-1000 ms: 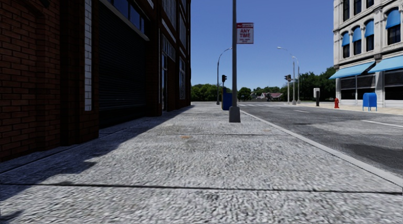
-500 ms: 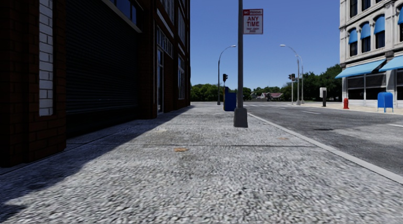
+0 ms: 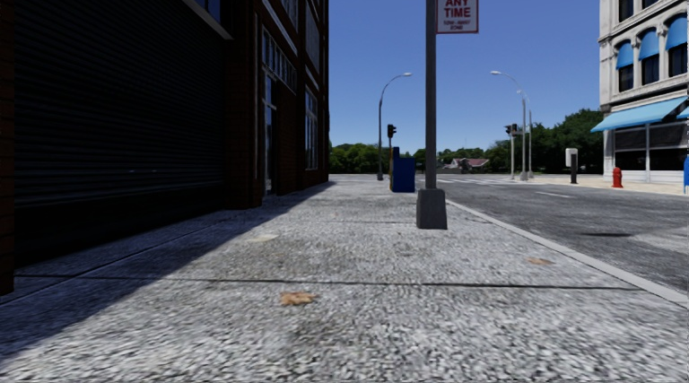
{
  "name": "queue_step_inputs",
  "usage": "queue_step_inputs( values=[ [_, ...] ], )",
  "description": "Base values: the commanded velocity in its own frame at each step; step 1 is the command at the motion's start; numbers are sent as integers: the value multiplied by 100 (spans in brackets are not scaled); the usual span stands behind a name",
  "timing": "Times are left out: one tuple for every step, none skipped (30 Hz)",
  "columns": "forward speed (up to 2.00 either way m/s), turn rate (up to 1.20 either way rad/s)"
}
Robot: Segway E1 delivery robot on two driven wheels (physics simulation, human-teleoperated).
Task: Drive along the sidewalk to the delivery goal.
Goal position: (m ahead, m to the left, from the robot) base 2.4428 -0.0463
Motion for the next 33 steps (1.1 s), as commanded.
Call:
queue_step_inputs(
  values=[
    [200, 26],
    [200, 22],
    [200, 8],
    [200, 8],
    [200, 0],
    [200, 0],
    [200, 0],
    [200, 0],
    [200, 0],
    [200, 0],
    [200, 0],
    [200, 0],
    [200, 0],
    [200, 0],
    [200, 0],
    [200, 0],
    [200, 0],
    [200, 0],
    [200, 0],
    [200, 0],
    [200, 0],
    [200, 0],
    [200, 0],
    [189, 0],
    [167, 0],
    [167, 0],
    [147, 0],
    [137, 0],
    [131, 0],
    [131, 0],
    [124, 0],
    [113, 0],
    [103, 0]
  ],
)
